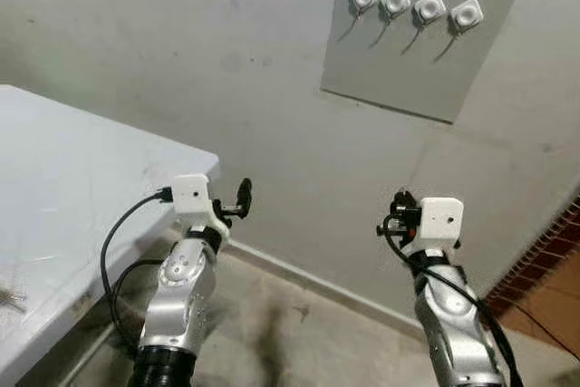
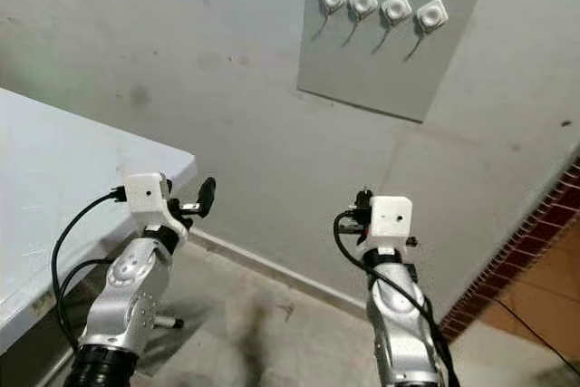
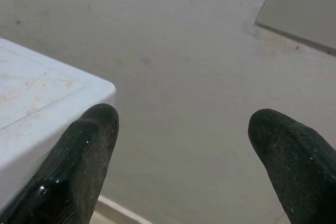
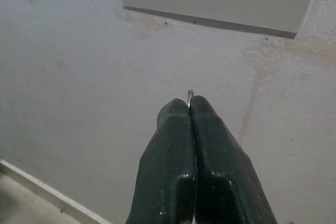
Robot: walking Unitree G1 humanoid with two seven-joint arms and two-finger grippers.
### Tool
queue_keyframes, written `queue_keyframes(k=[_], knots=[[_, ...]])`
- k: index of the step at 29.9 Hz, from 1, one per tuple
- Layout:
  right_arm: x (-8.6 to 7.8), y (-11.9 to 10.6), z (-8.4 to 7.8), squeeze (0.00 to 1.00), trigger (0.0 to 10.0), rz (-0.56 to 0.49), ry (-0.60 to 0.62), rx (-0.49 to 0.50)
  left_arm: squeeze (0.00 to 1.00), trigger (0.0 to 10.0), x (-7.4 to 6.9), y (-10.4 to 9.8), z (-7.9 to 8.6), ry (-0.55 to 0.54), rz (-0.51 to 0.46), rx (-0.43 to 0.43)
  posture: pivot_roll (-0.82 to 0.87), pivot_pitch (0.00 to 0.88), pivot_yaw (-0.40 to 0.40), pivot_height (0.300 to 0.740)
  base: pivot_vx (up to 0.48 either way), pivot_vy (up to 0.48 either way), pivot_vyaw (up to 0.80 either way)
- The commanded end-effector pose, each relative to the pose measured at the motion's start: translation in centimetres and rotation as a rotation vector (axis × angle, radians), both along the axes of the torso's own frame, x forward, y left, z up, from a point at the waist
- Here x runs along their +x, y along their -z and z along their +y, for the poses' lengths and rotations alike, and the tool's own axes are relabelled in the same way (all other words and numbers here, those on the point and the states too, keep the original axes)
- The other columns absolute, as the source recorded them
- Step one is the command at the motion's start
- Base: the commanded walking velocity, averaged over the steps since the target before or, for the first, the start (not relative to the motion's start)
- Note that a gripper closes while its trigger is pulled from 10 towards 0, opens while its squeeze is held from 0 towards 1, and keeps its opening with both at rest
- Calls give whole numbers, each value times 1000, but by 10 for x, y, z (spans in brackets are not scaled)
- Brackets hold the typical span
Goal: Hang keys on a hook
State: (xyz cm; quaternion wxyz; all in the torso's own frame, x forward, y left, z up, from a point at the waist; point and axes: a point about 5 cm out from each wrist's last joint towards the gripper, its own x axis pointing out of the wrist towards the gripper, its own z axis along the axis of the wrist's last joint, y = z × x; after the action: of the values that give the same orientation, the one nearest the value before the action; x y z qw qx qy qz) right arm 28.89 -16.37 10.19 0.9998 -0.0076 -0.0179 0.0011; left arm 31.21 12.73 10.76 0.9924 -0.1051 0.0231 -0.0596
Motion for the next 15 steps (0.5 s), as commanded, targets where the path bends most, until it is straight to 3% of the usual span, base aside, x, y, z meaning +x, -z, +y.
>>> queue_keyframes(k=[1,15], knots=[[0,-7,-1,0,10000,-39,-6,-12,0,10000,2,-6,-3,12,-14,8,76,0,-72,740,255,0,0],[1,-7,2,0,10000,-42,-22,-19,0,10000,2,-6,-1,11,-12,6,80,0,-78,740,280,0,0]])
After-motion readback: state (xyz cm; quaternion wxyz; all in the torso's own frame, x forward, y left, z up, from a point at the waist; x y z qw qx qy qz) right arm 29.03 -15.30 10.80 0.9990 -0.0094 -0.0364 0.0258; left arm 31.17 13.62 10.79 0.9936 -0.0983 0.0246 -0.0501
